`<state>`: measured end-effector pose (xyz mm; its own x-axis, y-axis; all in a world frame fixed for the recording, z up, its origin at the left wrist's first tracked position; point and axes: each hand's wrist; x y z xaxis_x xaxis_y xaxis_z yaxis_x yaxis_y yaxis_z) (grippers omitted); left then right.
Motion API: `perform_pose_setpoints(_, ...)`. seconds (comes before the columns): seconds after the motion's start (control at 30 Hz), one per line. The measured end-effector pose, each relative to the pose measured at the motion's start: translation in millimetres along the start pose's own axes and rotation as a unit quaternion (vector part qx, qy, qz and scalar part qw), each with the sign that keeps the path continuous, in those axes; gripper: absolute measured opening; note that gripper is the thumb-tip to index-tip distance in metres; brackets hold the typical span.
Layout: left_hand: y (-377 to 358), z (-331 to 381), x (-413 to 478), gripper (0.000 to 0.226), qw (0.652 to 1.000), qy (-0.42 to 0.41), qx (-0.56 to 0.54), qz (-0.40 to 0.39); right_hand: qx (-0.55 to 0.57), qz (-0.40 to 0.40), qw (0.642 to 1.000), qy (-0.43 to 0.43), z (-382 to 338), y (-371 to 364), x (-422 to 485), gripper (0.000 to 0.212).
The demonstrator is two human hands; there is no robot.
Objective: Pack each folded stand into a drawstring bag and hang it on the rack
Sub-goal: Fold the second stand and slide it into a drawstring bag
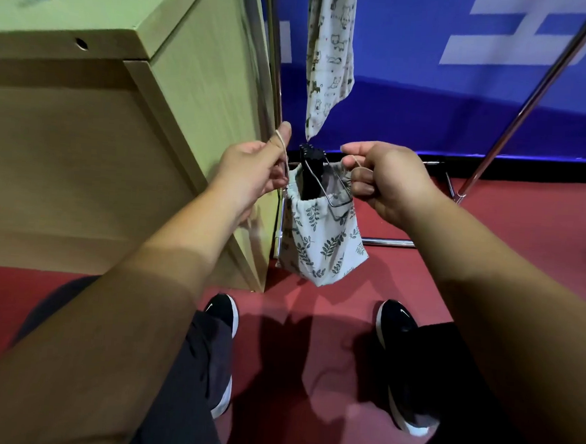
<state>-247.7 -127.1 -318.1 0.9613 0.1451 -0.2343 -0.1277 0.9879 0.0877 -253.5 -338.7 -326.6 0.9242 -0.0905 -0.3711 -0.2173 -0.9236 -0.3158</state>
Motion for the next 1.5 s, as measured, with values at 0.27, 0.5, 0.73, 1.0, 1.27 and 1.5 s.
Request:
perform_pose_setpoints(0.27,-5.9,8.0,-7.2,0.055,0.997,-0.069,0.020,-0.013,0.059,-0.098,0.993,-0.025,-0.9,6.5,0.0,0.032)
perform_pose_setpoints(0.5,-9.3,11.7,-11.3,0.055,0.996,-0.054,-0.064,-0.036,0.007,-0.117,0.993,-0.022,-3.5,2.2,-8.5,0.033)
perform_pose_setpoints(0.73,-10.3,15.6,-16.2,0.054,0.995,-0.053,-0.076,-0.036,-0.208,-0.005,0.975,0.081,-7.1,4.7,-8.2,0.067)
perform_pose_setpoints(1.0,-11.1,19.2,-18.2,0.042,0.983,-0.036,-0.159,-0.082,0.024,-0.032,0.994,0.104,-11.5,-2.9,-7.4,0.037)
perform_pose_setpoints(1.27,-0.6,17.8,-6.7,0.043,0.989,-0.052,-0.125,-0.057,0.116,0.097,0.988,0.013,-9.3,19.5,5.1,0.032)
perform_pose_setpoints(1.5,10.9,22.5,0.4,0.043,0.994,-0.099,-0.034,0.018,0.137,0.207,0.969,0.008,-6.4,38.2,24.6,0.031)
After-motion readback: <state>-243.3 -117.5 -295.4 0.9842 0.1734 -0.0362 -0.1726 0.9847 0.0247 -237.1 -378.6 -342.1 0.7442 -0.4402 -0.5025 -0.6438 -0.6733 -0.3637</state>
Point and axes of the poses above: each hand's wrist, its own x-axis towards the middle knuckle, its own y-axis out of the back of the hand, z = x × y, and after that the axes turned 3 degrees about z, right-handed
